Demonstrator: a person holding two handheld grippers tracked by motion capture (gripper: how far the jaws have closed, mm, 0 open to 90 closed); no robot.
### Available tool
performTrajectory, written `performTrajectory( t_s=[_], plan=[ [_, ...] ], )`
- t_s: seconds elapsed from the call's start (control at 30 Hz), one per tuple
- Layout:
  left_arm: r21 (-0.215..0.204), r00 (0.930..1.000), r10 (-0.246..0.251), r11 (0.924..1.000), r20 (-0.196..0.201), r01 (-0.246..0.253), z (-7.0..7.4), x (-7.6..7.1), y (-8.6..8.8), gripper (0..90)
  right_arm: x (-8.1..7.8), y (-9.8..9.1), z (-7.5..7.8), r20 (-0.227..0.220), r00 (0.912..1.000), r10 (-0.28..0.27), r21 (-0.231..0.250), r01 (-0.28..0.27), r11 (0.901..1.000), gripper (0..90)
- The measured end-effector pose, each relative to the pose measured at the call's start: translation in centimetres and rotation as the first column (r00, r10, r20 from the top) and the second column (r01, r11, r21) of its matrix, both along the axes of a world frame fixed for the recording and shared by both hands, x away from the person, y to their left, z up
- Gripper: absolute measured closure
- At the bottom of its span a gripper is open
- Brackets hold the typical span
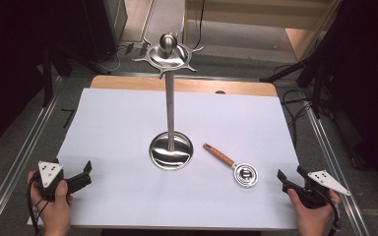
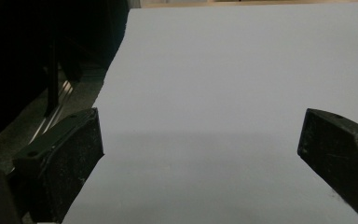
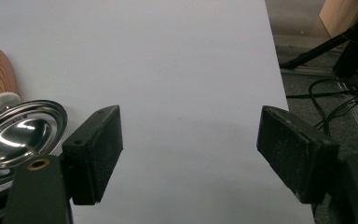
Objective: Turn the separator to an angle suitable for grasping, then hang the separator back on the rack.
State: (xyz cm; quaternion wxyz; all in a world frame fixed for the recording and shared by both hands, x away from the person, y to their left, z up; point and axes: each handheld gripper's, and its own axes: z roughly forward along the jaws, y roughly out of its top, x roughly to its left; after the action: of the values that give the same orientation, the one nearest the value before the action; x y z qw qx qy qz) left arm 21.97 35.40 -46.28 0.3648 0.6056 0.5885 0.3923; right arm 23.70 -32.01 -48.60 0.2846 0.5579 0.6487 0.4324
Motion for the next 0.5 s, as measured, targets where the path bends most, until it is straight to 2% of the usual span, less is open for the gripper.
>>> performTrajectory(
  t_s=[0.07, 0.13, 0.23, 0.27, 0.37, 0.4, 0.5],
  plan=[
    [-0.003, 1.0, -0.001, 1.0, 0.002, 0.001, 0.0, 0.0, 0.0, 0.8, 0.2, 0.1, 0.1, -0.006, 0.9998, -0.018, 0.004, 0.018, 0.9998, 27.7],
    [-0.008, 1.0, 0.0, 1.0, 0.002, 0.0, 0.0, 0.0, 0.1, 0.8, 0.6, 0.2, 0.6, -0.026, 0.9989, -0.04, 0.021, 0.041, 0.999, 27.8],
    [-0.016, 1.0, 0.008, 0.9998, -0.002, -0.008, 0.0, 0.0, 0.2, 0.8, 0.8, 0.2, 1.2, -0.035, 0.9994, -0.007, 0.051, 0.008, 0.9986, 31.3],
    [-0.016, 1.0, 0.008, 0.9998, -0.002, -0.008, 0.0, 0.0, 0.2, 0.8, 0.9, 0.4, 1.5, -0.04, 0.9992, 0.004, 0.043, -0.002, 0.9991, 31.9],
    [-0.013, 1.0, 0.009, 0.9999, -0.004, -0.009, 0.0, 0.1, 0.1, 0.8, 1.0, 1.2, 2.1, -0.05, 0.9983, 0.029, -0.045, -0.031, 0.9985, 36.7],
    [-0.006, 1.0, 0.006, 1.0, -0.002, -0.006, 0.0, 0.0, 0.1, 0.8, 1.2, 1.4, 2.3, -0.06, 0.9968, 0.053, -0.071, -0.057, 0.9958, 39.4],
    [-0.009, 1.0, 0.009, 0.9999, 0.004, -0.009, 0.0, -0.1, 0.1, 0.8, 1.7, 2.0, 2.7, -0.097, 0.9896, 0.106, -0.102, -0.116, 0.9881, 42.5]
  ],
)
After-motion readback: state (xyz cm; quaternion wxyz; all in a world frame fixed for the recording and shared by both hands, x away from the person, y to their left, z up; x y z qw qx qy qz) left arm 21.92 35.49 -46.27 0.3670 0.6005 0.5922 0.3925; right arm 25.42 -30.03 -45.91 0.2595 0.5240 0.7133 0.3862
